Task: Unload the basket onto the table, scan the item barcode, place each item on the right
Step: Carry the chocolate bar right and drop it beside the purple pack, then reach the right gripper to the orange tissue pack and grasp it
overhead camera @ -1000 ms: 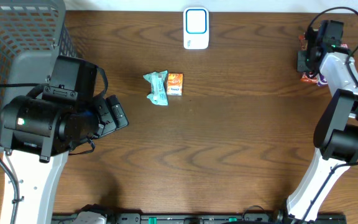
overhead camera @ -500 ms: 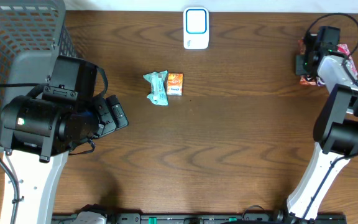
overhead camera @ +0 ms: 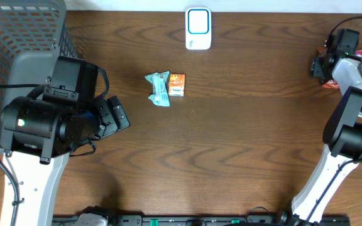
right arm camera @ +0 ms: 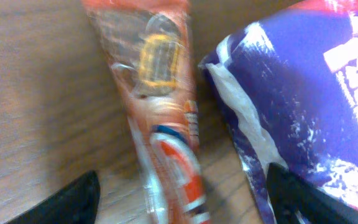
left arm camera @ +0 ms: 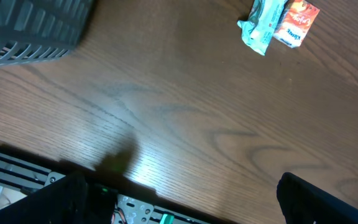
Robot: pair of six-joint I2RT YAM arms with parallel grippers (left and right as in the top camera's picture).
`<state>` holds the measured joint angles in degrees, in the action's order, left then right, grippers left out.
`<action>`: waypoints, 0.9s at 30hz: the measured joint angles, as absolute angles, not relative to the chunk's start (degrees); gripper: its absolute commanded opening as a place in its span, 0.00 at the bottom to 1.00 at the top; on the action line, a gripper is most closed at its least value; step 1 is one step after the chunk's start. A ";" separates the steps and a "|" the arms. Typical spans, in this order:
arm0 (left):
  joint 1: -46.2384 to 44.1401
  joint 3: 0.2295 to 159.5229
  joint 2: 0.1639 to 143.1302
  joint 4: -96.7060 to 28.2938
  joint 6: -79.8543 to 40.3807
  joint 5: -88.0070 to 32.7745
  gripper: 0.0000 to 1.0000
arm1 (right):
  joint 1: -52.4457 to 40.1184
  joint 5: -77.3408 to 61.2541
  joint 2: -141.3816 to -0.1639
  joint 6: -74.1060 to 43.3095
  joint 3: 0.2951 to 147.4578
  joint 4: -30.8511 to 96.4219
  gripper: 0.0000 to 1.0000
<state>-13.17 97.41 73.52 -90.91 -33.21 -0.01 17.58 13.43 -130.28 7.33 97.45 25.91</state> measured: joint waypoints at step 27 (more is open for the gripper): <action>-13.17 97.41 73.52 -90.91 -33.21 -0.01 0.98 | -16.49 -23.18 -123.92 -13.82 96.60 33.74 0.99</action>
